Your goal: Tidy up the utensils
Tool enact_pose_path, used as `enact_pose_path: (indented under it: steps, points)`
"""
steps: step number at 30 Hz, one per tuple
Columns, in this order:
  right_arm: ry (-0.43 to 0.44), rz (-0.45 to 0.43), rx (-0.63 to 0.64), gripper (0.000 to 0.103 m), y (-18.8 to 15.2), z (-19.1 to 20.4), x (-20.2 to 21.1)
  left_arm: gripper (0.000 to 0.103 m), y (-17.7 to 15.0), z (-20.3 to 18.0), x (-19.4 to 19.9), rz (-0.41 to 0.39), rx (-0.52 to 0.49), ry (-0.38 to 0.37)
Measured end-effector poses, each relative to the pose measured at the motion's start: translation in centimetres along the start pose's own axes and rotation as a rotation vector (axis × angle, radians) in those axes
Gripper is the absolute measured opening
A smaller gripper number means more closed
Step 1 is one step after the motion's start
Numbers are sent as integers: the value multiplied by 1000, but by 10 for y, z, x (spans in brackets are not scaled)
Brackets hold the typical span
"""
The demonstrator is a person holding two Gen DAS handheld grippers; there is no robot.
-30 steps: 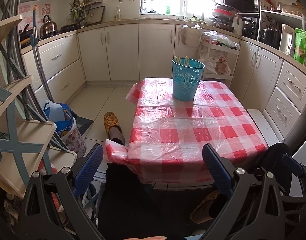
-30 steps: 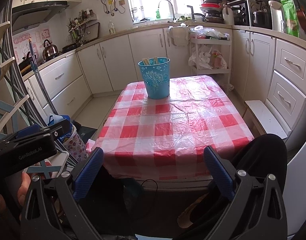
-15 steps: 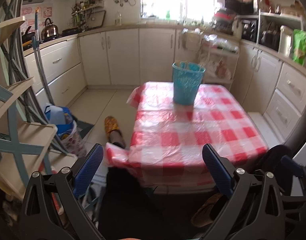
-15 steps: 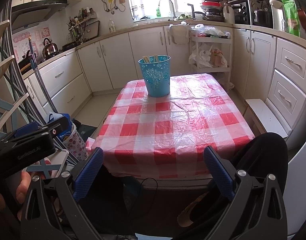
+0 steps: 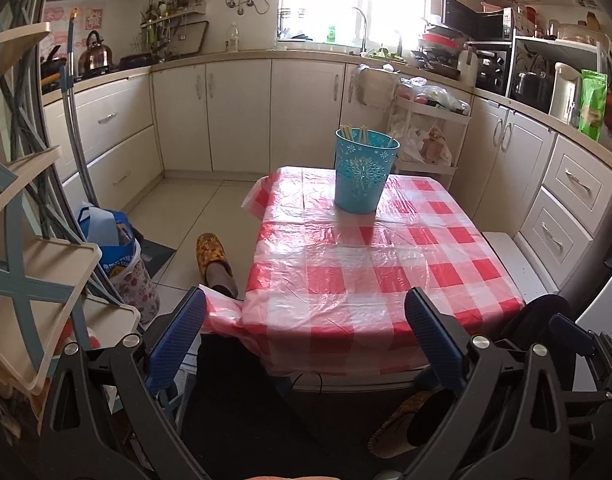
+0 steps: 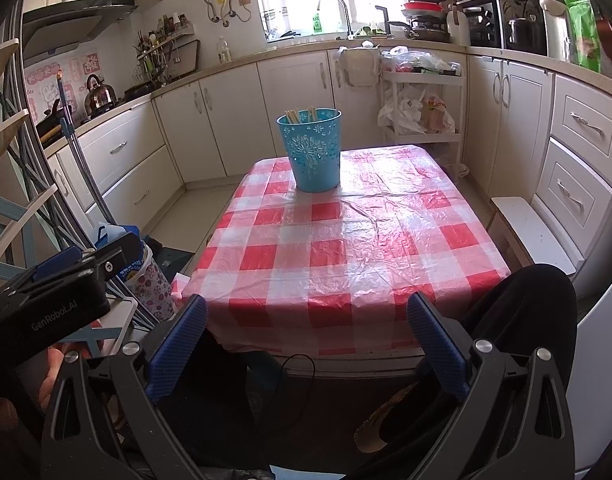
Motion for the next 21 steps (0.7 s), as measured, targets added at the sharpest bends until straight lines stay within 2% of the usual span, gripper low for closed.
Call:
enact_pose_path:
  steps: [21]
  points:
    - [0, 14, 2, 96, -3, -1, -4, 95, -4, 0, -11, 40, -4, 18]
Point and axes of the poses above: each gripper's, at about its wrist camera, not at the fingertips, and x roughly against the way its jaws point, z to its left, y to its top, the point moved 3 cm from there along -x, roughly the way its jaws point, and after that the axes turned 10 degrees about x, right-handed, at the moved point
